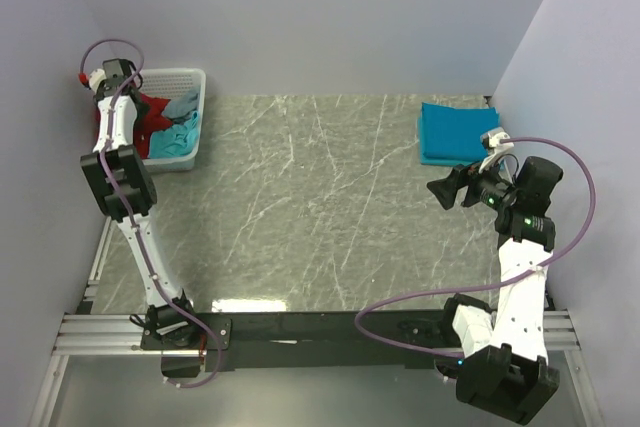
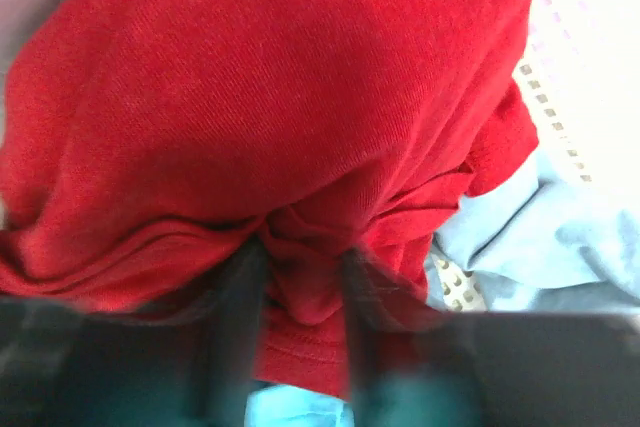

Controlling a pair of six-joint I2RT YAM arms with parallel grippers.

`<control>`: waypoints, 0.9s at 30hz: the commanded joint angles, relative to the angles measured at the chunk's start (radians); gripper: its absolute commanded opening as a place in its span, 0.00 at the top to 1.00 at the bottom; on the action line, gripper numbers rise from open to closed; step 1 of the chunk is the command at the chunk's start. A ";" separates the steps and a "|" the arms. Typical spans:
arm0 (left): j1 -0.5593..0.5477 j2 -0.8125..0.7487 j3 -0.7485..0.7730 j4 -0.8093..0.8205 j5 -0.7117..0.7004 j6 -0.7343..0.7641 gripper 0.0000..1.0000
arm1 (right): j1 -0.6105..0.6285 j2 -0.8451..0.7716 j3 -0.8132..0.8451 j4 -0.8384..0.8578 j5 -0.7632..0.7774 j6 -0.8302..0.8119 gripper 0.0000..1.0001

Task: Fold and stack the t-shirts
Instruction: Grab the tshirt from the pile

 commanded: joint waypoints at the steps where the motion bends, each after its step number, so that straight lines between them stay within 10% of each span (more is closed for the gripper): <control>1: -0.002 -0.040 0.039 0.016 -0.015 0.025 0.72 | 0.000 -0.001 0.036 0.013 0.016 -0.010 0.07; 10: -0.015 -0.248 0.109 0.065 -0.009 0.042 1.00 | 0.010 0.014 0.035 0.016 0.009 -0.002 0.07; 27: -0.081 -0.621 -0.021 0.363 0.172 -0.103 1.00 | 0.012 0.023 0.030 0.015 -0.008 0.001 0.07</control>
